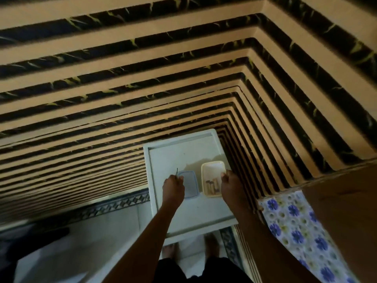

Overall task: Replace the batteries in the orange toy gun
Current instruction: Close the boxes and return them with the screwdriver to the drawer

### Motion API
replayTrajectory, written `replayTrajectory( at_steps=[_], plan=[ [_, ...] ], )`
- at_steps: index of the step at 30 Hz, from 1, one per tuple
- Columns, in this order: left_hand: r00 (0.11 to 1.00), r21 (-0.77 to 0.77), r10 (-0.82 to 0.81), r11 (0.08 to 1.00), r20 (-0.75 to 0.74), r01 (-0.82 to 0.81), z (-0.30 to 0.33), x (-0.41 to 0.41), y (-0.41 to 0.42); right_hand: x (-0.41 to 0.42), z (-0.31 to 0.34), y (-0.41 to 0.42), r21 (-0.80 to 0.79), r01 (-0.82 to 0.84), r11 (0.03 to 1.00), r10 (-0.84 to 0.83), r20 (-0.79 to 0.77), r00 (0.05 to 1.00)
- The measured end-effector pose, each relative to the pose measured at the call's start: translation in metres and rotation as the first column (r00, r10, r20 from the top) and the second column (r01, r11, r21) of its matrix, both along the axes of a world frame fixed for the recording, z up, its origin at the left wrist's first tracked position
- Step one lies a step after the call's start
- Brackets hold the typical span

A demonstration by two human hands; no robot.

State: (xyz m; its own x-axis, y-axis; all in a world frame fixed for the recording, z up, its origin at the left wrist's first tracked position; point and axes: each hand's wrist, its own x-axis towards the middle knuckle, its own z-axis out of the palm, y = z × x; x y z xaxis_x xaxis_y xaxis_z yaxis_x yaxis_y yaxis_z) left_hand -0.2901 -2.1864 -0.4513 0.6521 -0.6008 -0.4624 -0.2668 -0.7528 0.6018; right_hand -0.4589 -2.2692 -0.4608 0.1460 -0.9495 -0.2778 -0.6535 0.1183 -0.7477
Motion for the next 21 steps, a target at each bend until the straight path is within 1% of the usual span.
replayTrajectory(
  at_steps=[3, 6, 9, 13, 18, 21],
  plan=[
    [0.999, 0.001, 0.025, 1.000, 0.044, -0.025, -0.003, -0.004, -0.005, 0.000, -0.006, -0.016, -0.017, -0.062, 0.998, 0.061, -0.047, 0.997],
    [0.997, -0.011, 0.062, 0.998, 0.053, -0.062, -0.003, -0.007, -0.006, 0.000, -0.010, -0.025, -0.013, -0.108, 0.994, 0.107, -0.092, 0.990],
    [0.994, -0.015, 0.083, 0.997, 0.068, -0.082, -0.004, -0.006, -0.001, -0.002, -0.013, -0.026, -0.017, -0.120, 0.993, 0.116, -0.150, 0.982],
    [0.986, 0.020, 0.106, 0.994, 0.126, -0.110, -0.003, -0.004, 0.008, -0.001, -0.010, -0.026, -0.039, -0.138, 0.990, 0.125, -0.236, 0.964],
    [0.962, -0.008, 0.158, 0.987, 0.224, -0.160, -0.007, 0.000, 0.020, 0.000, -0.009, -0.024, -0.003, -0.143, 0.990, 0.136, -0.290, 0.947],
    [0.954, -0.017, 0.157, 0.987, 0.255, -0.158, -0.009, 0.003, 0.022, 0.000, -0.012, -0.025, -0.014, -0.158, 0.987, 0.146, -0.312, 0.939]
  ],
)
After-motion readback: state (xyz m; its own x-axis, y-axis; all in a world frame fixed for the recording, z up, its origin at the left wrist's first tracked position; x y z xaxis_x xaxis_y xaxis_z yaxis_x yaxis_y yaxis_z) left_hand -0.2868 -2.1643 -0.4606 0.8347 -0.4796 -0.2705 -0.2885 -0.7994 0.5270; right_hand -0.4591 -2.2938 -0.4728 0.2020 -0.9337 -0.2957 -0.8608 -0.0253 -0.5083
